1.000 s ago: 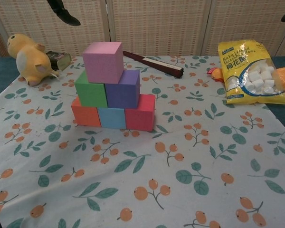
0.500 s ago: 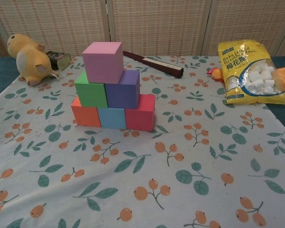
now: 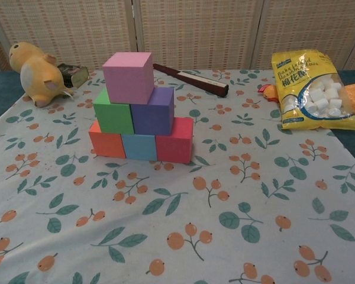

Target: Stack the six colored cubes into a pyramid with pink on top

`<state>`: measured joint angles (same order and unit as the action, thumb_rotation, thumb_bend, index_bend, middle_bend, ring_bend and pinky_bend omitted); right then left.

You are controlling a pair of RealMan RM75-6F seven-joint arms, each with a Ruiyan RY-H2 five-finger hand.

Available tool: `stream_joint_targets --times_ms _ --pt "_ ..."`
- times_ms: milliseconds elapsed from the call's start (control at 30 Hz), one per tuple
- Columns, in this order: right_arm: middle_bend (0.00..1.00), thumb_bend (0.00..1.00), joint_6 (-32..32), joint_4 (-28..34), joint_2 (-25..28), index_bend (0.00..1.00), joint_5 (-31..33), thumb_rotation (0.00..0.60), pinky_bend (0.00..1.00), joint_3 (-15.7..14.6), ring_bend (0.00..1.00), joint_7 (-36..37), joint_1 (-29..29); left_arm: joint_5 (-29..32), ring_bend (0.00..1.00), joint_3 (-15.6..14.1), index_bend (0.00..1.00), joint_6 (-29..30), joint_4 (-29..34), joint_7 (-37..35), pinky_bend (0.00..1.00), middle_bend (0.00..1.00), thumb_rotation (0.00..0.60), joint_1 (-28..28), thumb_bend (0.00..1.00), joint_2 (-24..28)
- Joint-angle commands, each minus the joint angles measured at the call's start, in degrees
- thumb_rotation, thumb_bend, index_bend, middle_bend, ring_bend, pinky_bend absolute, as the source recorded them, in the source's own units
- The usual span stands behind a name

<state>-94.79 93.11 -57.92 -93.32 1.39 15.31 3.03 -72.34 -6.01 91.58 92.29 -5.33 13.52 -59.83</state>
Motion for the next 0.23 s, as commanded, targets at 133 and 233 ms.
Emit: stream_joint_targets --times_ms 133,233 --pt "0.13 0.26 -1.3 -0.6 -2.3 0.00 -1.6 0.600 0.02 -1.5 0.00 -0.1 -1.8 -4.4 0.05 -1.6 0.19 4.4 -4.6 -2.6 0.11 0.13 0.600 -7.0 0.28 -5.3" --pt "0.13 0.26 -1.1 -0.8 -3.2 0.00 -1.5 0.600 0.02 -1.7 0.00 -0.8 -2.1 -5.5 0.05 -1.9 0.19 4.8 -5.0 -1.0 0.10 0.12 0.600 -8.5 0.28 -6.1"
